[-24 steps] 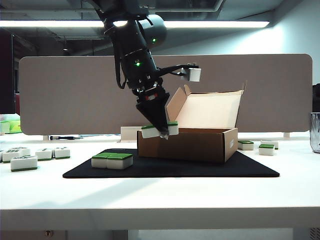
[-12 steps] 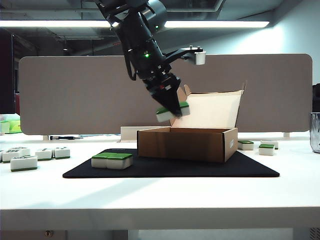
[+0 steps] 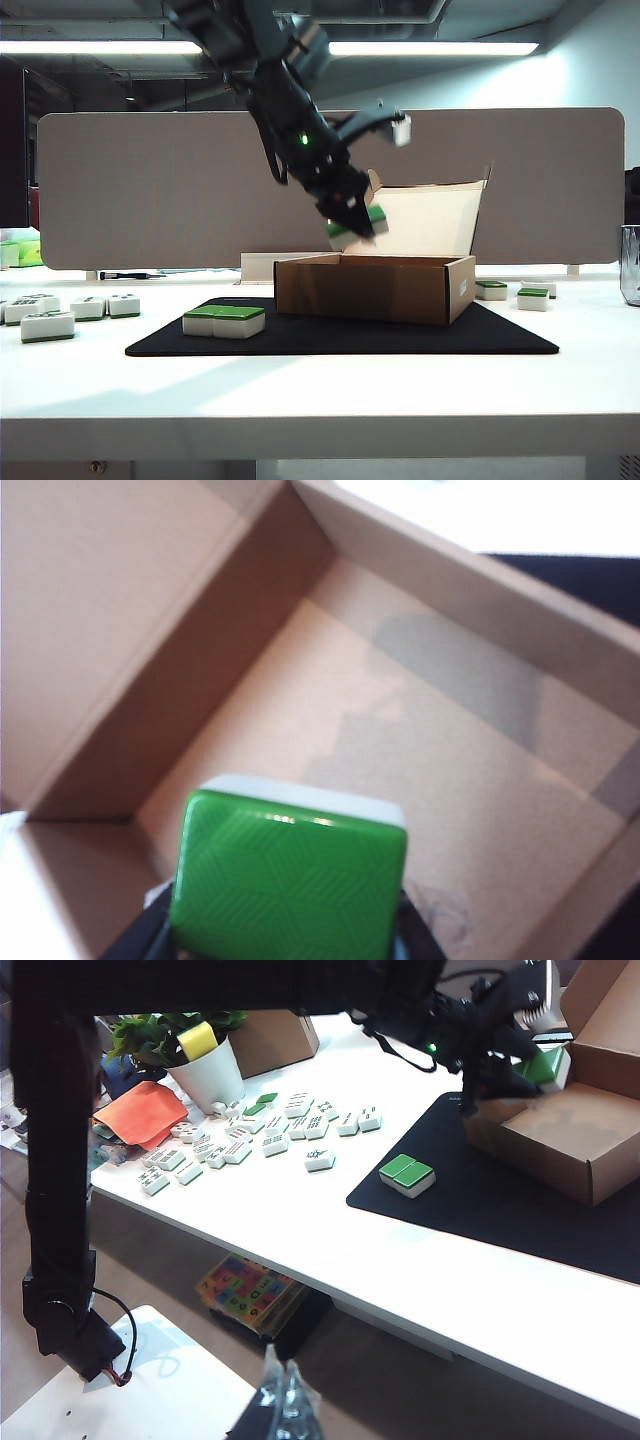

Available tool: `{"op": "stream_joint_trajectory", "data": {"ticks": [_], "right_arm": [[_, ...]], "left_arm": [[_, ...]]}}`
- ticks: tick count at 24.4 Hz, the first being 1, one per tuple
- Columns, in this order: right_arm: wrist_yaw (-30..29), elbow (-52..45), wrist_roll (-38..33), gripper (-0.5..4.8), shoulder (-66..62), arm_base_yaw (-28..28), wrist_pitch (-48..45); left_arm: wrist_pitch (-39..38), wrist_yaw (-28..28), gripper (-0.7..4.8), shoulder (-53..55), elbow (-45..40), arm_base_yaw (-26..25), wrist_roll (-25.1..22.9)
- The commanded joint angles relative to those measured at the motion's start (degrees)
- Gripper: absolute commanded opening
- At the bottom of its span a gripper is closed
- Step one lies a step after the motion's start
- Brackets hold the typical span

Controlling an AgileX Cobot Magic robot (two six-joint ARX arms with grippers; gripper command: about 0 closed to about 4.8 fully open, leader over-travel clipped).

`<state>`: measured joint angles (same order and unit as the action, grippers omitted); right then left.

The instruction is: Pick up four mahjong tiles and put them into the paper box.

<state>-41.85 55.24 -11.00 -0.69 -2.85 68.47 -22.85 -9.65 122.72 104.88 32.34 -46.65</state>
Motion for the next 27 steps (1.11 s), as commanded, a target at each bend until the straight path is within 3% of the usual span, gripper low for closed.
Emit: {"op": "stream_joint_trajectory", "data": {"ticks": [1, 7, 12, 27], "right_arm": [[-0.28, 0.15, 0.13, -0.01, 0.7, 0.0, -0.52], [-0.26, 0.15, 0.13, -0.01, 0.7, 0.0, -0.52], [-0.22, 0.15, 0.13, -0.01, 0.7, 0.0, -0.55], [-0.04, 0.15, 0.15, -0.01, 0.7, 0.0, -0.57]], "left_arm": [[2.95, -0.48, 1.17, 0.96, 0.28, 0.02, 0.22], [0.13, -0.48, 1.17, 2.01, 0.26, 0.04, 1.14], [-4.17, -0.68, 1.17, 1.99, 0.26, 0.15, 6.88], [-18.99, -0.68, 1.17, 1.86, 0.35, 1.9, 7.91]]}}
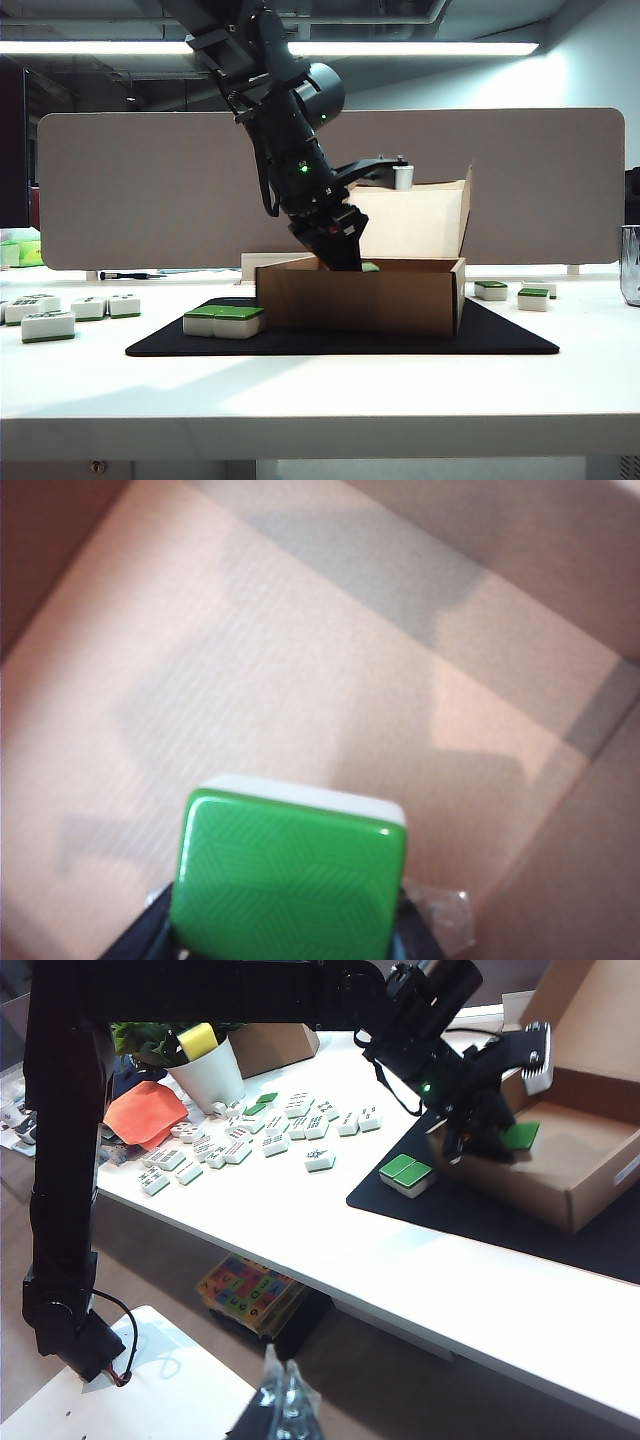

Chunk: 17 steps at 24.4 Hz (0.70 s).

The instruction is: Pick up four mahjong tiles and put them into the paper box.

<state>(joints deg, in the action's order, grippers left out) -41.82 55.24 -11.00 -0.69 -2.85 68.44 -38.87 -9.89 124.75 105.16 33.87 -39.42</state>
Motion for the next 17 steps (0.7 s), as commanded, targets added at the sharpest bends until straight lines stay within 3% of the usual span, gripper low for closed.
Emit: {"op": "stream_joint_trajectory", "data": {"ticks": [1, 12, 17], "right_arm": [[-0.07, 0.15, 0.15, -0.01, 0.7, 0.0, -0.55], [1.42, 0.13, 0.55, -0.01, 0.7, 0.0, -0.55], [1.42, 0.13, 0.55, -0.01, 0.7, 0.0, -0.55]], "left_arm": [[-3.1, -0.44, 1.17, -0.17, 0.07, 0.42, 0.68], [5.35, -0.24, 1.15, -0.04, 0.15, -0.11, 0.63], [5.6, -0.33, 1.16, 0.48, 0.11, -0.57, 0.5]]}}
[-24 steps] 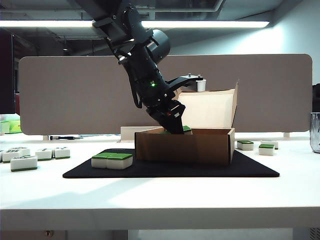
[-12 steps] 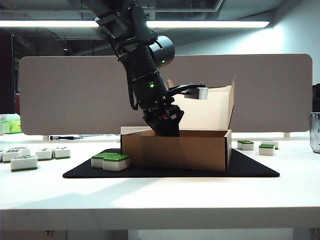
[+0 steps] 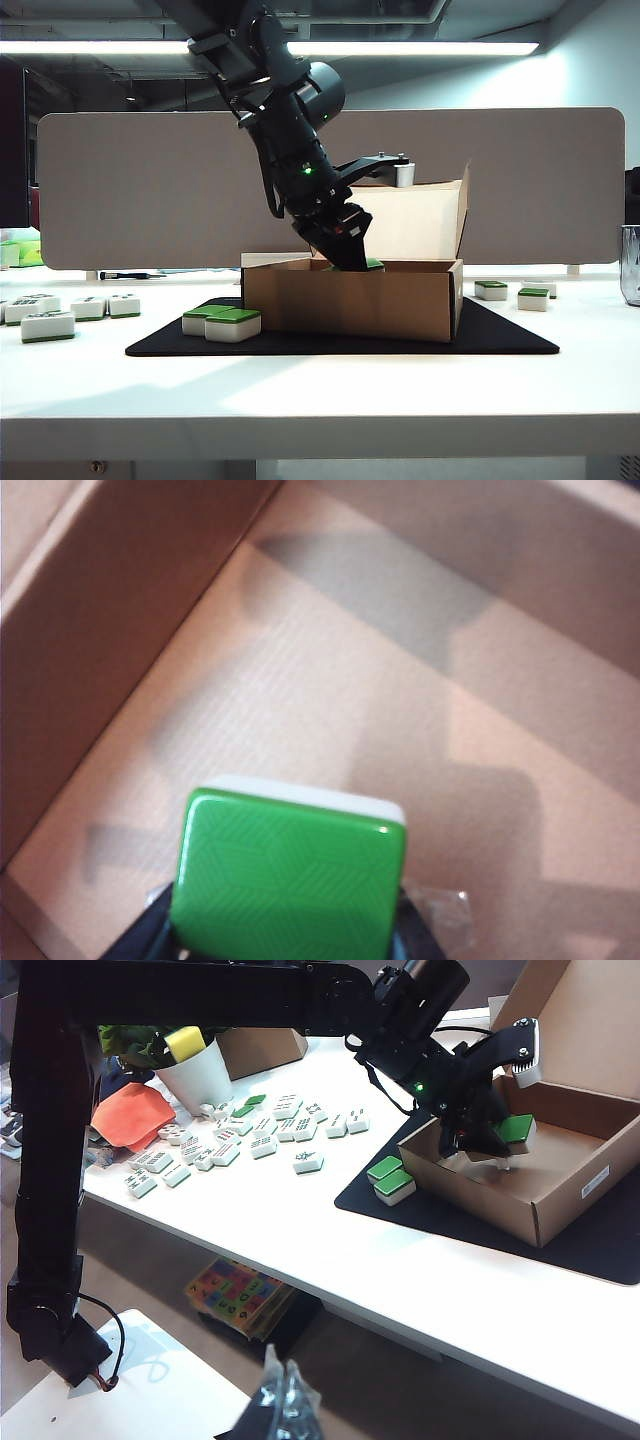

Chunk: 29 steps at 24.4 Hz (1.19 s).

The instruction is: Pick up four mahjong tiles and put them into the paper box.

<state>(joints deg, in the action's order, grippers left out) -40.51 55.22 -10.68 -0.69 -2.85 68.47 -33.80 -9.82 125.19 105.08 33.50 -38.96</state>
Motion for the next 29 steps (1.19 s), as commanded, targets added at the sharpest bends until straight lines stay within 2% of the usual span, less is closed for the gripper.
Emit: {"op": "stream_joint_trajectory", "data": {"ticks": [1, 13, 14, 16, 18, 29], "right_arm": [[0.11, 0.15, 0.22, -0.01, 0.7, 0.0, -0.57], [0.11, 0.15, 0.22, -0.01, 0.7, 0.0, -0.57], [0.11, 0.15, 0.22, -0.01, 0.7, 0.0, -0.57], [0.13, 0.15, 0.22, -0.01, 0.7, 0.0, -0.57], [0.13, 0.15, 0.22, -0.01, 0.7, 0.0, -0.57], [0.11, 0.15, 0.22, -0.01, 0.7, 0.0, -0.57]], "left_arm": [[0.44, -0.42, 1.16, 0.28, 0.2, -0.22, 0.07], [0.07, -0.39, 1.22, 2.73, 0.2, -0.28, 0.02], [0.07, -0.39, 1.27, 2.82, 0.2, -0.28, 0.02], [0.07, -0.35, 1.82, 2.82, 0.2, -0.31, 0.02], [0.07, -0.35, 2.11, 2.82, 0.22, -0.31, 0.02], [0.13, -0.42, 2.23, 2.82, 0.24, -0.28, 0.04]]}}
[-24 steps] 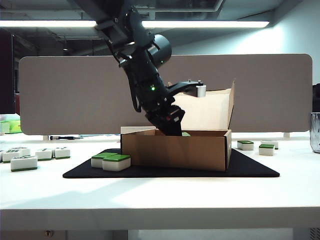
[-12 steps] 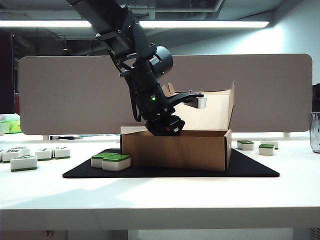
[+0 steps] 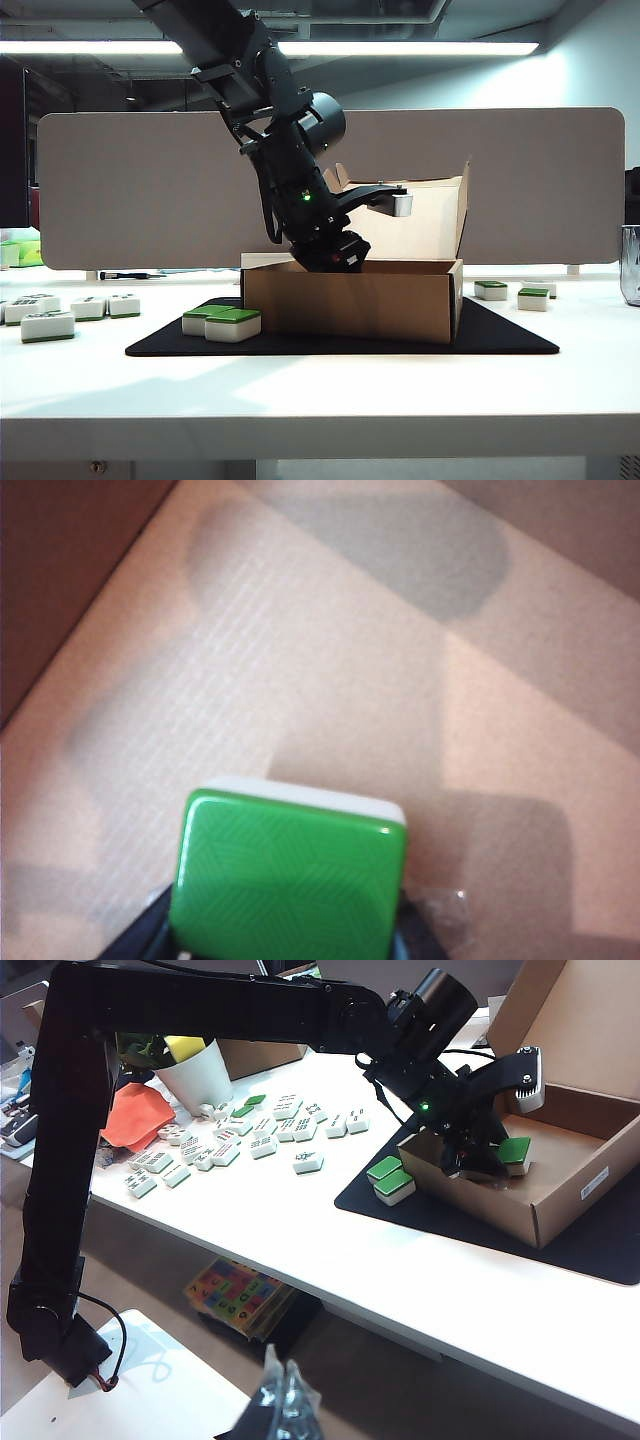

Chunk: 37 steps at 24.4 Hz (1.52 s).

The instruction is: Pick up four mahjong tiles and put them into the paper box.

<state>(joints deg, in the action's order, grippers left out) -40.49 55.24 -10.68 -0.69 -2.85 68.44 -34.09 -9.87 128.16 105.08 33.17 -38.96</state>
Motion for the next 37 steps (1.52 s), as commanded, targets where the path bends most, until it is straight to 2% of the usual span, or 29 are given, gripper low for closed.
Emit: {"op": "stream_joint_trajectory", "data": {"ticks": [1, 4, 5, 13, 17, 19, 23, 31, 34, 37], "right_arm": [[0.09, 0.13, 0.22, -0.01, 0.7, 0.0, -0.55], [0.09, 0.13, 0.22, -0.01, 0.7, 0.0, -0.55], [0.09, 0.13, 0.22, -0.01, 0.7, 0.0, -0.55], [0.09, 0.13, 0.22, -0.01, 0.7, 0.0, -0.52], [0.09, 0.13, 0.22, -0.01, 0.7, 0.0, -0.5], [0.09, 0.13, 0.22, -0.01, 0.7, 0.0, -0.52], [0.09, 0.13, 0.24, -0.01, 0.7, 0.0, -0.52], [0.09, 0.13, 0.24, -0.01, 0.7, 0.0, -0.52], [0.11, 0.13, 0.24, -0.01, 0.7, 0.0, -0.52], [0.09, 0.13, 0.24, -0.01, 0.7, 0.0, -0.52]], "left_arm": [[0.39, -0.39, 2.35, -0.15, 0.24, 0.04, 0.04], [0.42, -0.39, 3.14, -0.15, 0.24, 0.04, 0.07], [0.39, -0.39, 3.18, -0.15, 0.24, 0.04, 0.04], [0.46, -0.42, 3.19, -0.35, 0.9, 0.07, 0.15], [-1.6, -0.24, 3.19, -3.56, 5.42, 0.02, 5.4], [-2.08, 0.0, 3.18, -5.66, 5.44, -0.11, 5.49], [-6.16, 1.97, 3.18, -10.62, 5.42, -1.01, 6.05], [-14.58, 3.5, 3.18, -14.6, 5.33, -2.71, 12.7], [-20.61, 4.17, 3.18, -15.39, 5.03, -3.19, 13.05], [-20.59, 4.11, 3.18, -17.44, 1.44, -5.01, 13.07]]}}
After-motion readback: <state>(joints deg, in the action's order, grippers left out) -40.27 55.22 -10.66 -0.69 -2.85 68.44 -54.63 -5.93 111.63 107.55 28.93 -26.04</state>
